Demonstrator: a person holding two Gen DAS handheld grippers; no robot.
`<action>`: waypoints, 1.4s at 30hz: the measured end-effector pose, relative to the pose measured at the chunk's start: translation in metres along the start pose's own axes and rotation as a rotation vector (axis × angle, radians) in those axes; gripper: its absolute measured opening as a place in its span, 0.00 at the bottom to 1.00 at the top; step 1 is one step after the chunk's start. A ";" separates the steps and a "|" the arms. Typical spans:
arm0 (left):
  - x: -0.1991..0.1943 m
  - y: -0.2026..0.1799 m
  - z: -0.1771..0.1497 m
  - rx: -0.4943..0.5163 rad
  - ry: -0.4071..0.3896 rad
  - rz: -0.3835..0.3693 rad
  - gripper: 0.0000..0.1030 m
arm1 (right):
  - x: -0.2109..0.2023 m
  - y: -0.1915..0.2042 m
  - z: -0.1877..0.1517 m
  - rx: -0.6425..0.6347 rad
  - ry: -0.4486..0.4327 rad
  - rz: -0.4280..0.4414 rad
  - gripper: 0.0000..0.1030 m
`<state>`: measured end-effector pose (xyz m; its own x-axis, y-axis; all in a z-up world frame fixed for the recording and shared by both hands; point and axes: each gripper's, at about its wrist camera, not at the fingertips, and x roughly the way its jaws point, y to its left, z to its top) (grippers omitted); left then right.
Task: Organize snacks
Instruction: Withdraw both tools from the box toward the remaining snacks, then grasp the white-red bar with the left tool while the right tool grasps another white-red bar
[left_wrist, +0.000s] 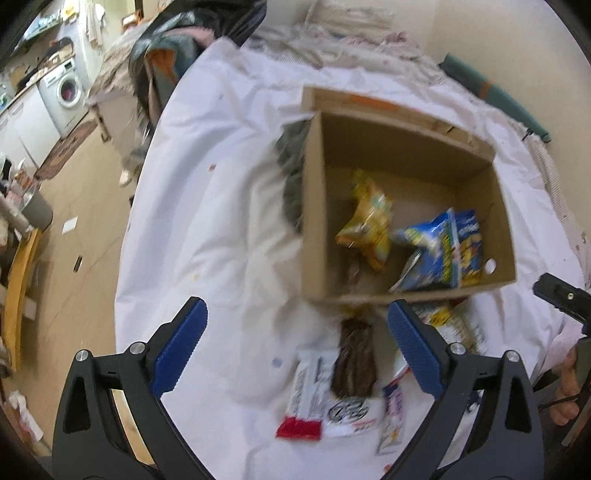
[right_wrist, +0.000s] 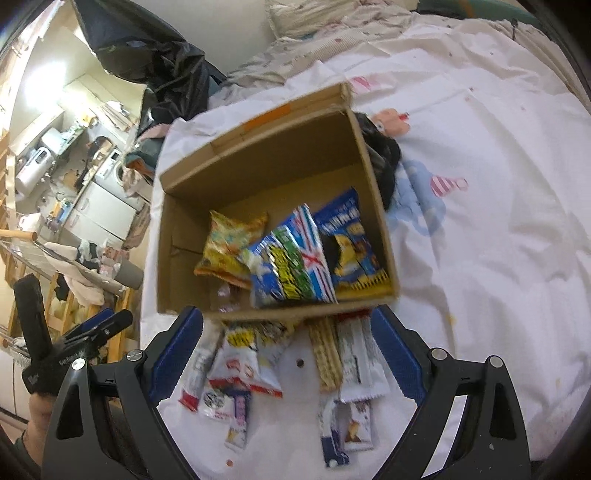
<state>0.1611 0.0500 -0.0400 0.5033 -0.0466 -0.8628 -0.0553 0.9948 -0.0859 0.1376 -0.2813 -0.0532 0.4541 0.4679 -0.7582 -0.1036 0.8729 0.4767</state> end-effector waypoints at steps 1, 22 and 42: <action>0.004 0.004 -0.004 -0.004 0.021 0.006 0.94 | 0.001 -0.003 -0.003 0.002 0.010 -0.014 0.92; 0.073 -0.031 -0.063 0.117 0.365 -0.013 0.25 | 0.018 -0.040 -0.015 0.090 0.116 -0.117 0.92; 0.038 -0.011 -0.049 -0.015 0.254 -0.044 0.26 | 0.088 -0.039 -0.024 -0.001 0.347 -0.210 0.32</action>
<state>0.1383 0.0332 -0.0960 0.2727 -0.1126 -0.9555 -0.0524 0.9899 -0.1316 0.1600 -0.2707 -0.1494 0.1394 0.2980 -0.9443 -0.0411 0.9546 0.2952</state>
